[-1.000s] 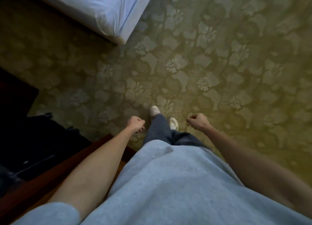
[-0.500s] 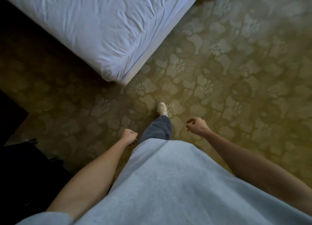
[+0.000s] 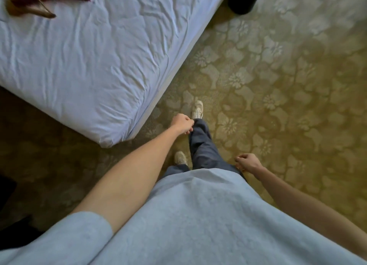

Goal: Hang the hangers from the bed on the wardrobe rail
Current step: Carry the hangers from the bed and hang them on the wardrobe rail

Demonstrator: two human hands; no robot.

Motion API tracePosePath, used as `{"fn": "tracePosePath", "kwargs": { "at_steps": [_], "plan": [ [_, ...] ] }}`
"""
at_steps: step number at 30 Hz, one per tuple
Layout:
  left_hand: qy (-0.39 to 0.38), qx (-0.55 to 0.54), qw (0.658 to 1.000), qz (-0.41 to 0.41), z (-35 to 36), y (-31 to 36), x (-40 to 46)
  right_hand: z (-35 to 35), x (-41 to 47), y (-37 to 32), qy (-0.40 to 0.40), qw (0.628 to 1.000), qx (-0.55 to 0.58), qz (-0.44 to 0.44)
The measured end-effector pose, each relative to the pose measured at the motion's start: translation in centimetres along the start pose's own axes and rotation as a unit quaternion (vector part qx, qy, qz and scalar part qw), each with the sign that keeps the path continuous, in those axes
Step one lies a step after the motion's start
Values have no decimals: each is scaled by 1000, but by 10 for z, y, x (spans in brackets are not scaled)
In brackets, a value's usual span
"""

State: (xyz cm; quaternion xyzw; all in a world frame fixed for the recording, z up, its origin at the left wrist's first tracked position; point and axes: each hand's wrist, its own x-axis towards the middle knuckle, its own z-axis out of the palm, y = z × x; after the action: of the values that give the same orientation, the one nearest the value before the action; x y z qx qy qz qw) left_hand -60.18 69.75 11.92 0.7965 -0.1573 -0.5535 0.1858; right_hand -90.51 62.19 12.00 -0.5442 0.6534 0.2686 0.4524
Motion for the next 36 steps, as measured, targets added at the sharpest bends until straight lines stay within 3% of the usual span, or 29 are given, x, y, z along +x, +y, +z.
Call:
{"fn": "tracePosePath", "kwargs": {
  "at_steps": [9, 16, 23, 29, 36],
  "plan": [
    [33, 20, 998, -57, -101, 104, 87, -108, 81, -188, -11, 997, -36, -62],
    [78, -36, 987, -132, -180, 118, 124, -163, 106, -388, -24, 980, -63, -189],
    [96, -92, 970, -205, -213, 120, 176, -185, 133, -568, -77, 940, -126, -307],
    [93, -185, 952, -227, -249, 172, 238, -217, 185, -691, -93, 913, -242, -314],
    [144, -302, 918, -212, -314, 283, 296, -276, 248, -774, -91, 888, -354, -281]
  ]
}}
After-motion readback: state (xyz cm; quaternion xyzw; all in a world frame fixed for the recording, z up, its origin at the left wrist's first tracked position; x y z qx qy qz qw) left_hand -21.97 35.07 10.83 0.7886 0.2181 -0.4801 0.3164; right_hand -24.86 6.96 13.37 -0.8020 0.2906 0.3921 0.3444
